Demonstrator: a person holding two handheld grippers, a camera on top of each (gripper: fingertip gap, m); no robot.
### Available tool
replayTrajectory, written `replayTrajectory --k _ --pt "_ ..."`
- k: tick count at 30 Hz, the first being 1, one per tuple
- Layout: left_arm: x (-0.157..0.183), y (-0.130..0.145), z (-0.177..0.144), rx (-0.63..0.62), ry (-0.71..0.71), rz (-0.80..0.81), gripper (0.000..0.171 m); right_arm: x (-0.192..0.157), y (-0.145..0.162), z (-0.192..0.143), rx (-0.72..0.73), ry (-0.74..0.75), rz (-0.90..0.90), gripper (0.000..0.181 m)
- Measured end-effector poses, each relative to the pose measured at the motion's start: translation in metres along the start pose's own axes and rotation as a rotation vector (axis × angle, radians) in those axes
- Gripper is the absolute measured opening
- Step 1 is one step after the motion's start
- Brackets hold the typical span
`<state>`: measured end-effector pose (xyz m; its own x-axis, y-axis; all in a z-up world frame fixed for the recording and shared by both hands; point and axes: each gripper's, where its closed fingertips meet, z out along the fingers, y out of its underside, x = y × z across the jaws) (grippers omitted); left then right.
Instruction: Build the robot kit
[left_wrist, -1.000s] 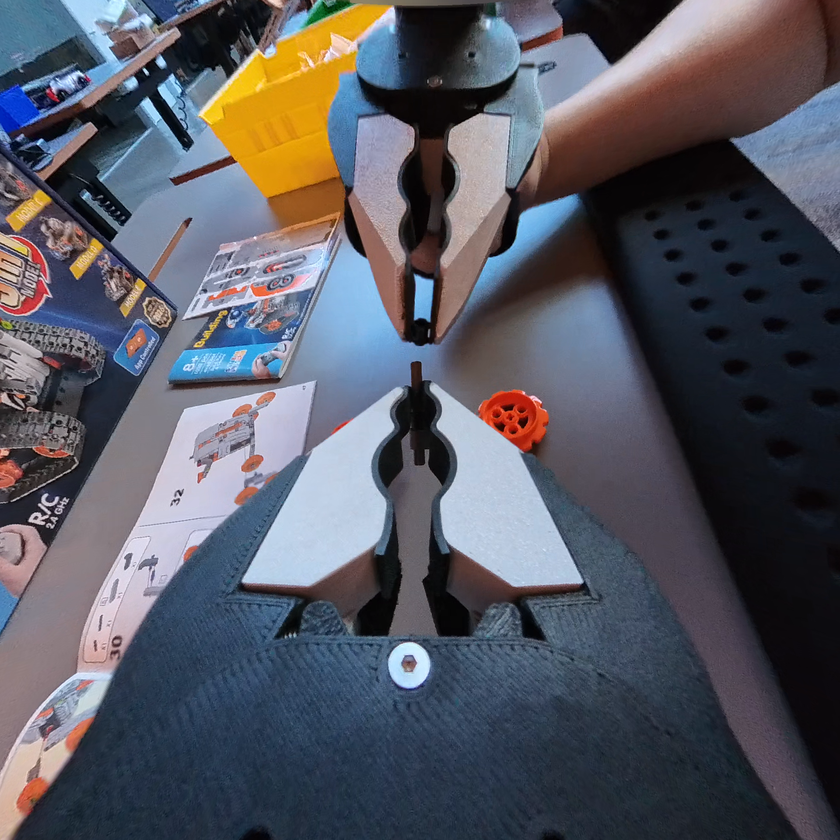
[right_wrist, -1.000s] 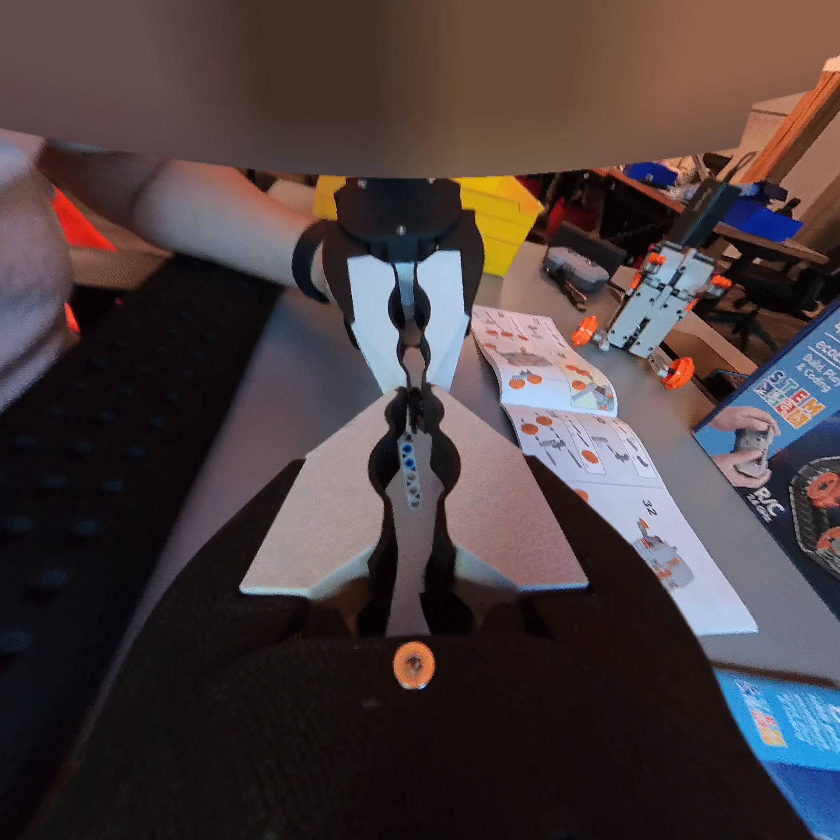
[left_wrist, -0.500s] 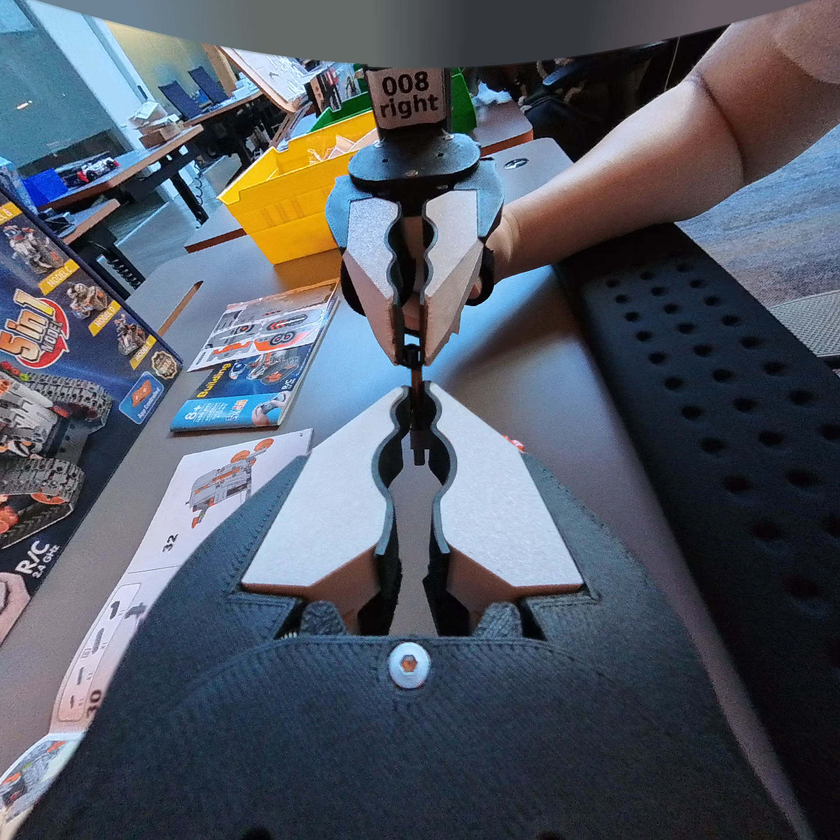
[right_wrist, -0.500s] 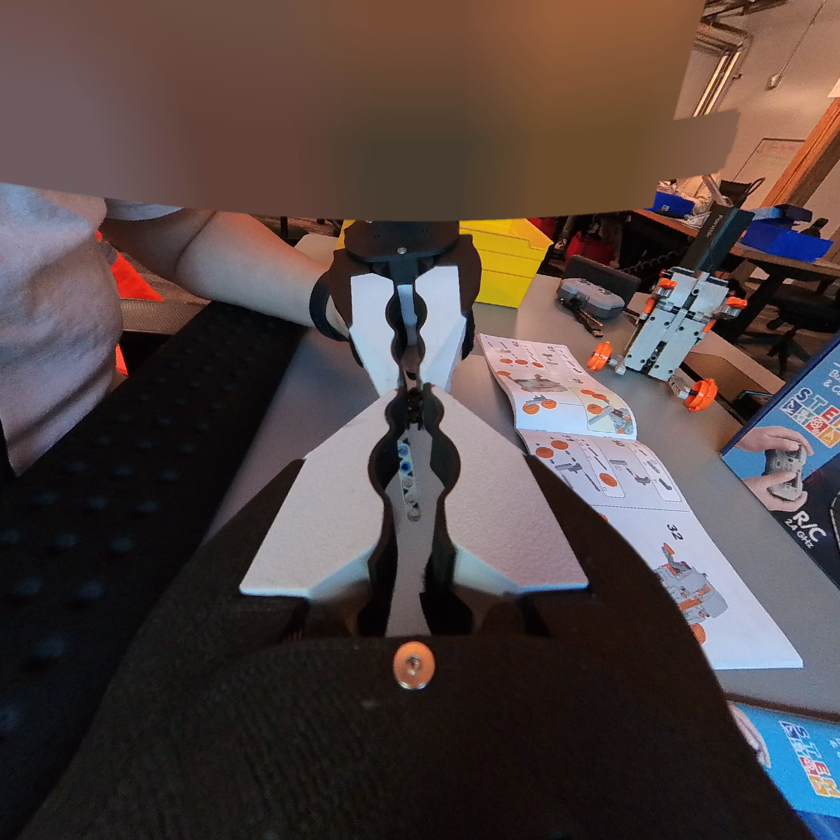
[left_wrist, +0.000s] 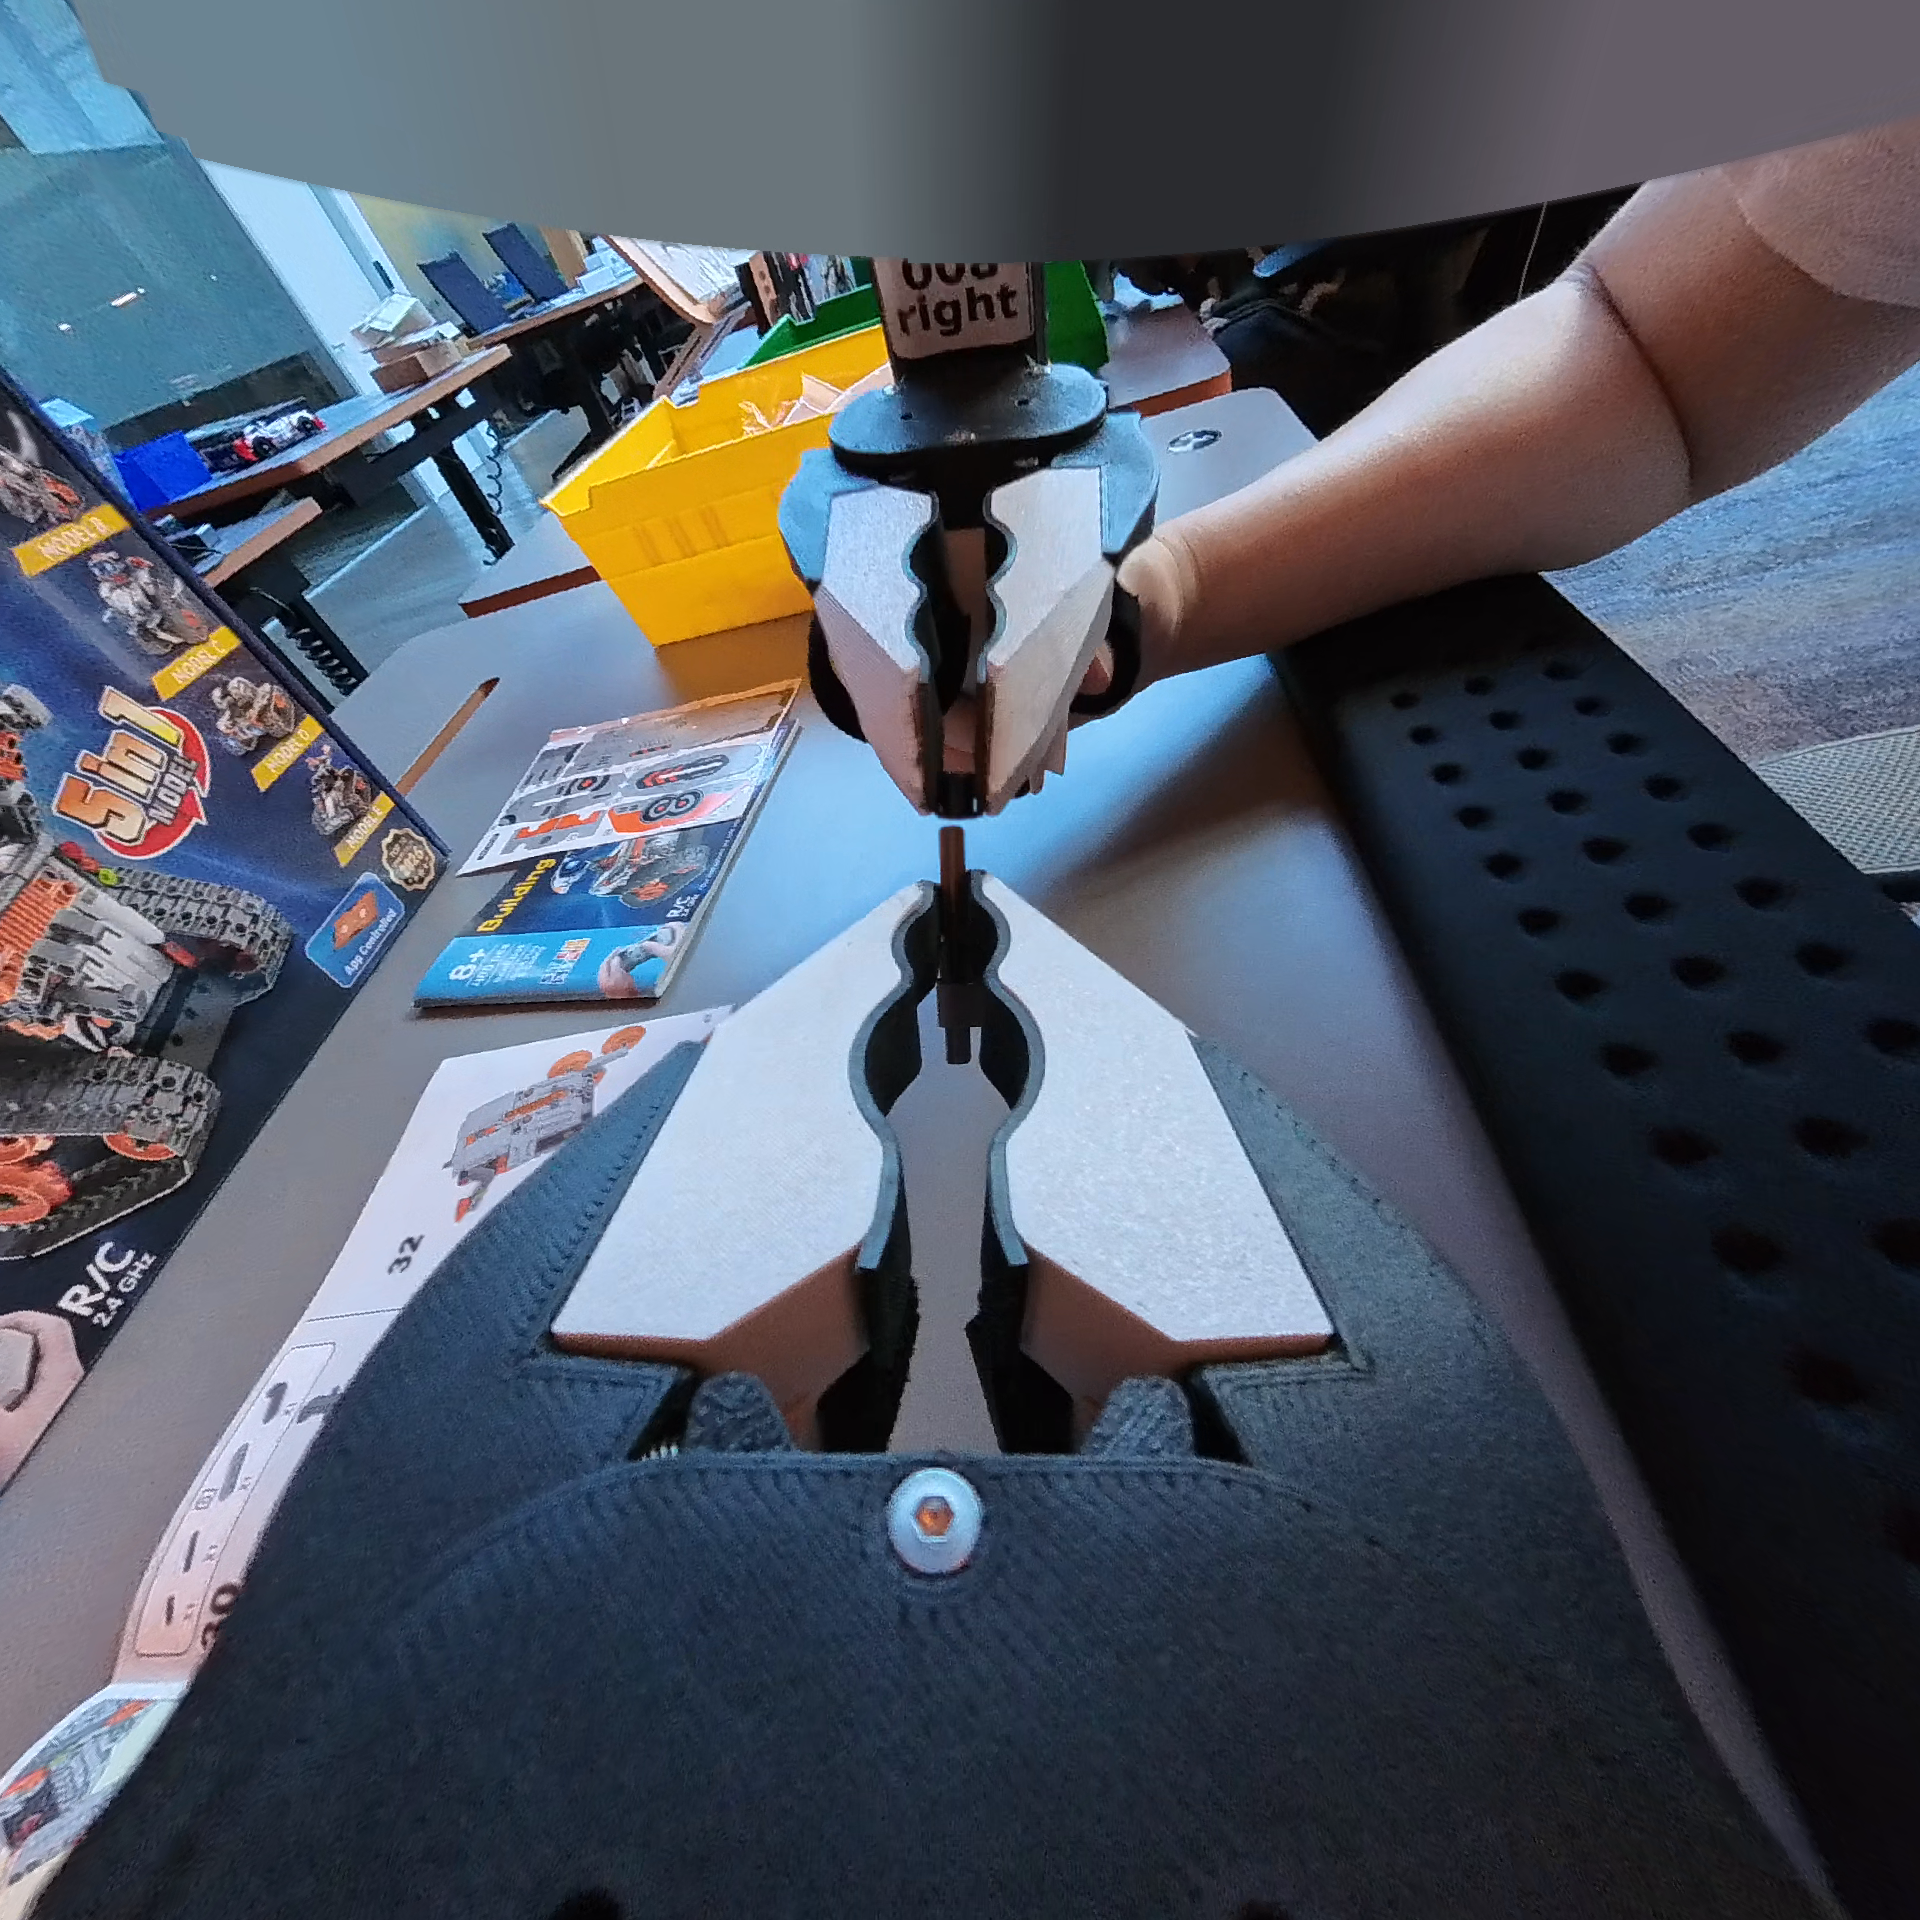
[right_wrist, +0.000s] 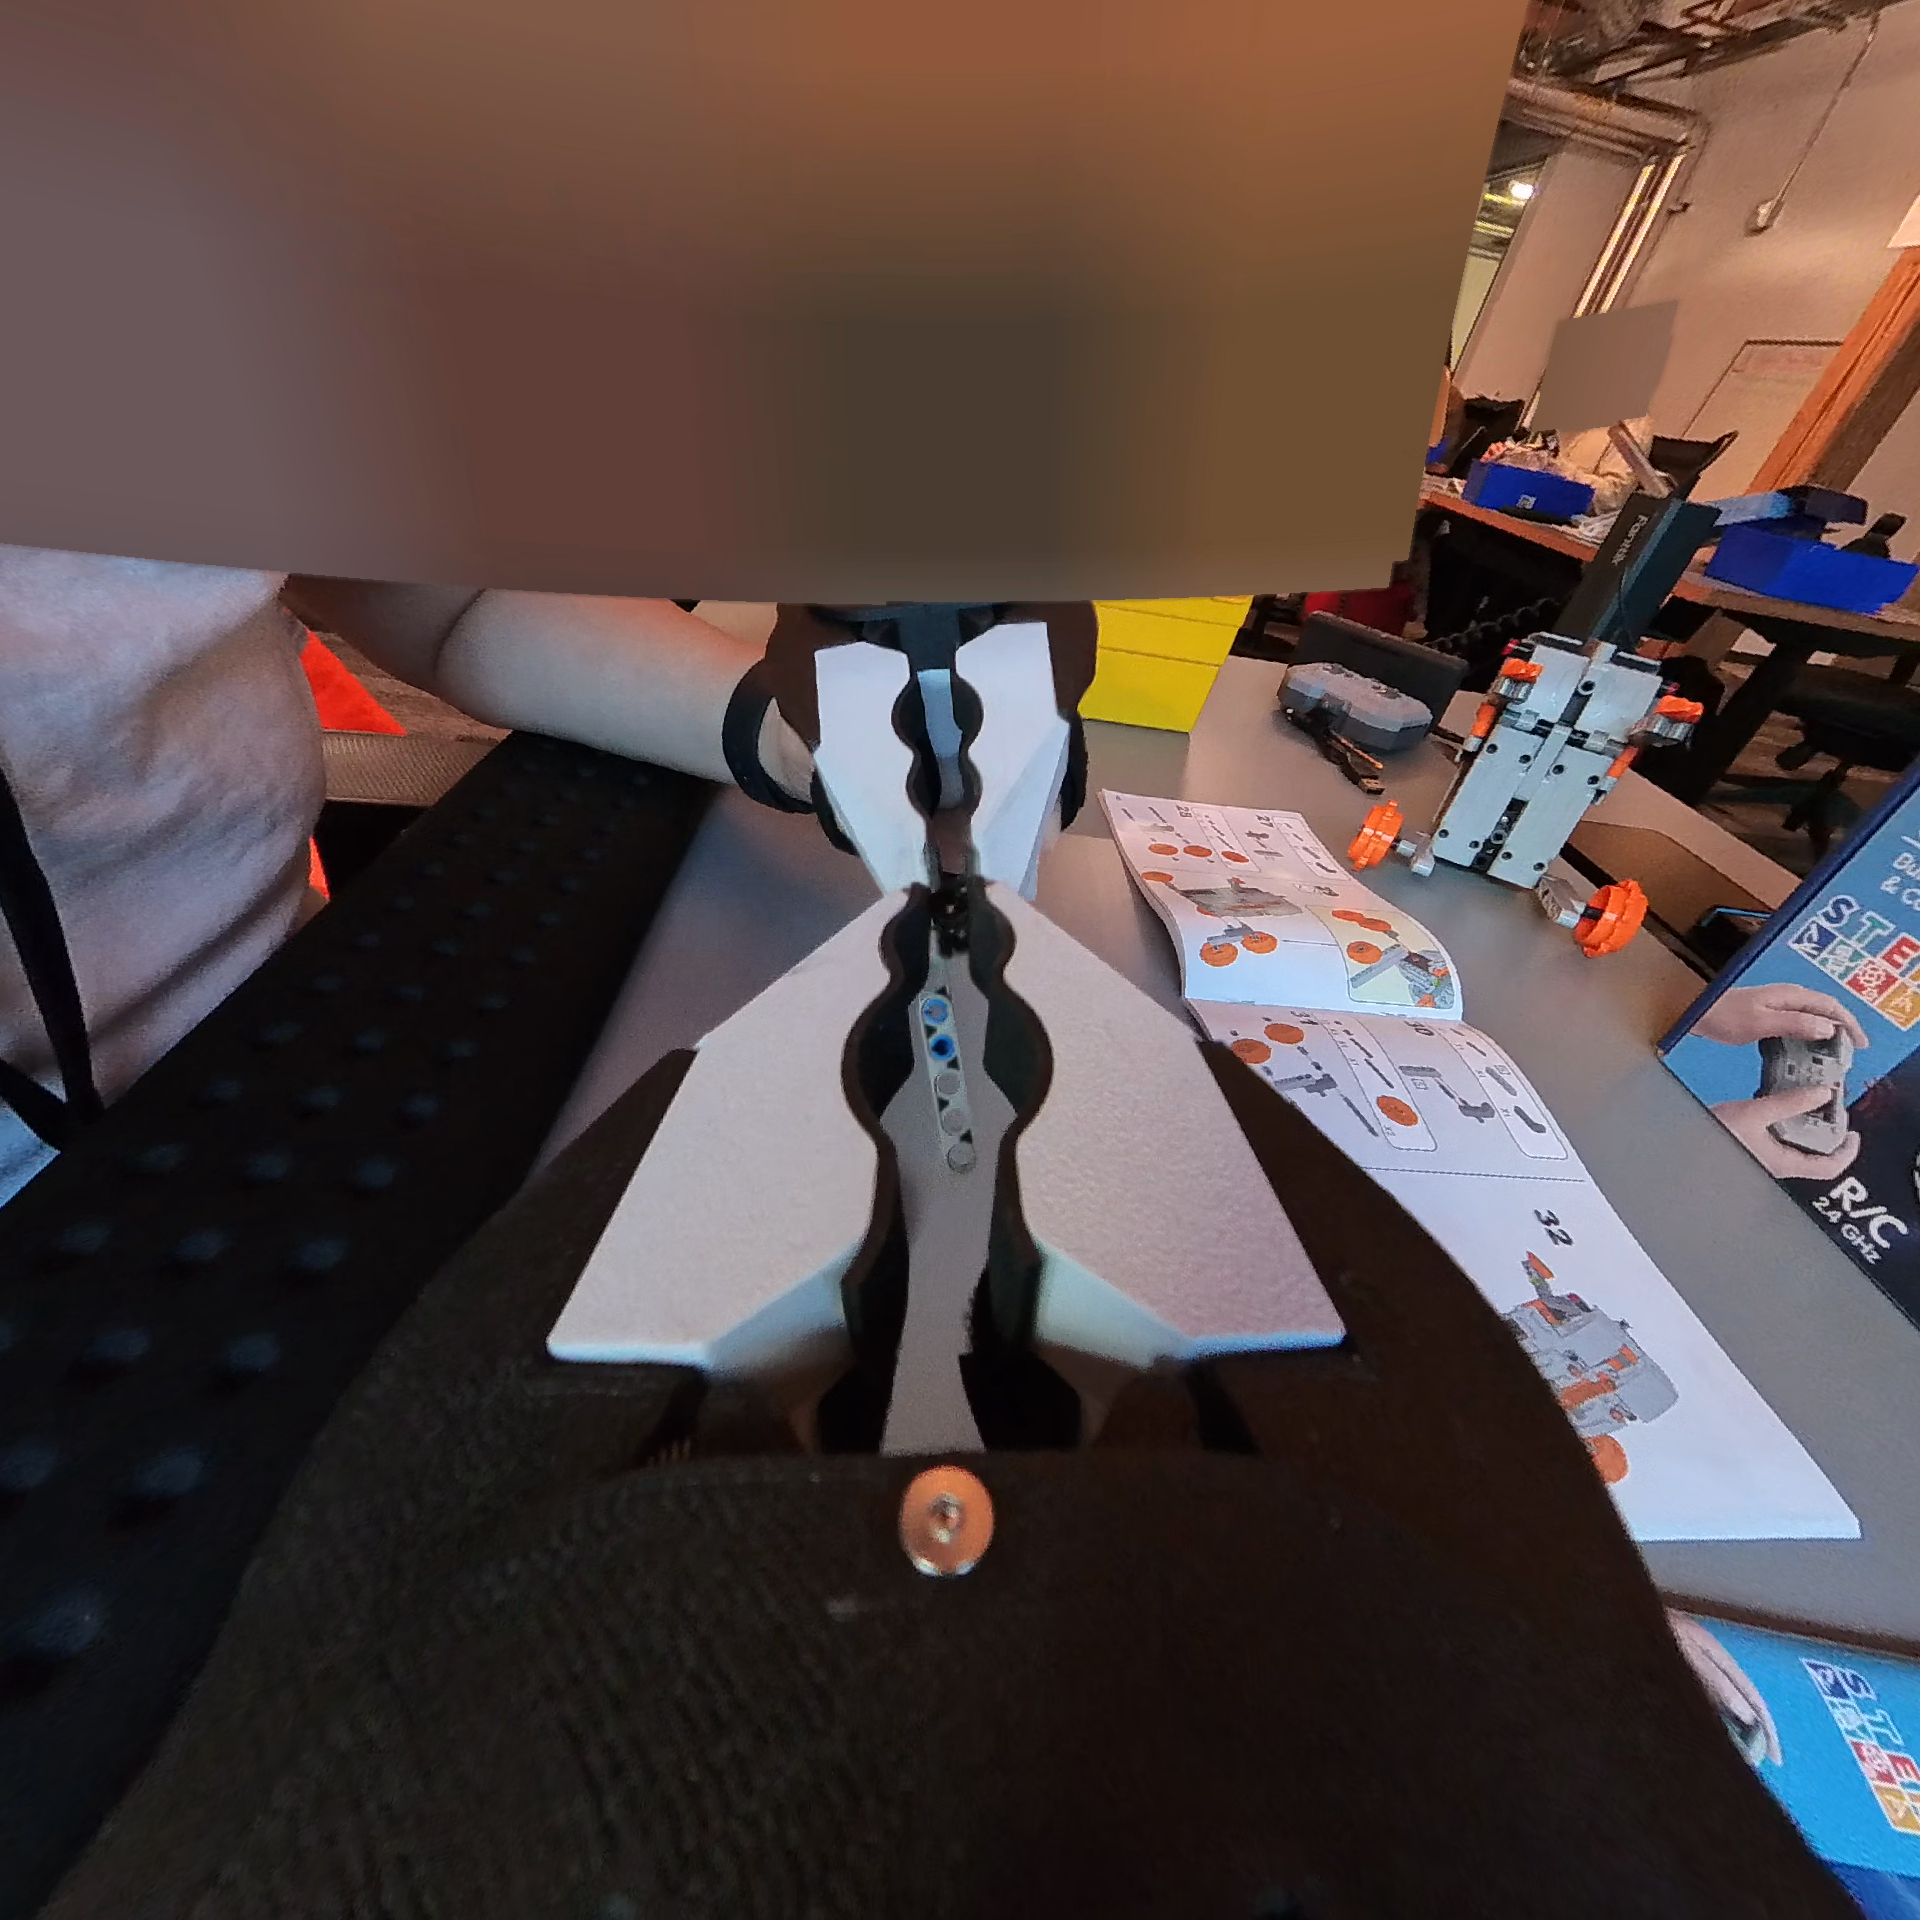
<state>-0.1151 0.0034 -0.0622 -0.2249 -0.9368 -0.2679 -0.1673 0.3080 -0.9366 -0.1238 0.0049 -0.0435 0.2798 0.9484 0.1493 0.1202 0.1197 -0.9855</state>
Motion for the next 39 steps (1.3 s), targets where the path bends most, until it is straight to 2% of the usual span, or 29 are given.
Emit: replayTrajectory --k 13,20,24,28,32,36,39 --pt "0.005 -0.003 -0.001 0.015 0.041 -0.029 0.001 -0.005 -0.001 0.0 0.01 -0.024 -0.023 0.005" --pt "0.004 -0.01 -0.002 0.054 0.044 -0.067 0.0 -0.003 -0.009 -0.002 0.072 -0.039 0.046 0.005" --pt "0.001 -0.018 -0.003 0.097 0.049 -0.121 0.0 0.0 -0.017 -0.002 0.136 -0.054 0.136 0.005" --pt "-0.004 -0.013 -0.001 0.071 0.046 -0.211 0.0 0.01 -0.012 -0.001 0.147 -0.058 0.289 0.005" --pt "-0.012 -0.006 0.002 0.04 0.051 -0.354 0.0 0.02 -0.005 -0.001 0.199 -0.126 0.555 0.005" --pt "-0.015 0.001 0.003 0.037 0.098 -0.524 0.0 0.024 0.002 0.001 0.197 -0.15 0.654 0.005" --pt "-0.018 -0.003 0.001 0.086 0.133 -0.622 0.0 0.027 -0.001 0.0 0.247 -0.182 0.746 0.005"
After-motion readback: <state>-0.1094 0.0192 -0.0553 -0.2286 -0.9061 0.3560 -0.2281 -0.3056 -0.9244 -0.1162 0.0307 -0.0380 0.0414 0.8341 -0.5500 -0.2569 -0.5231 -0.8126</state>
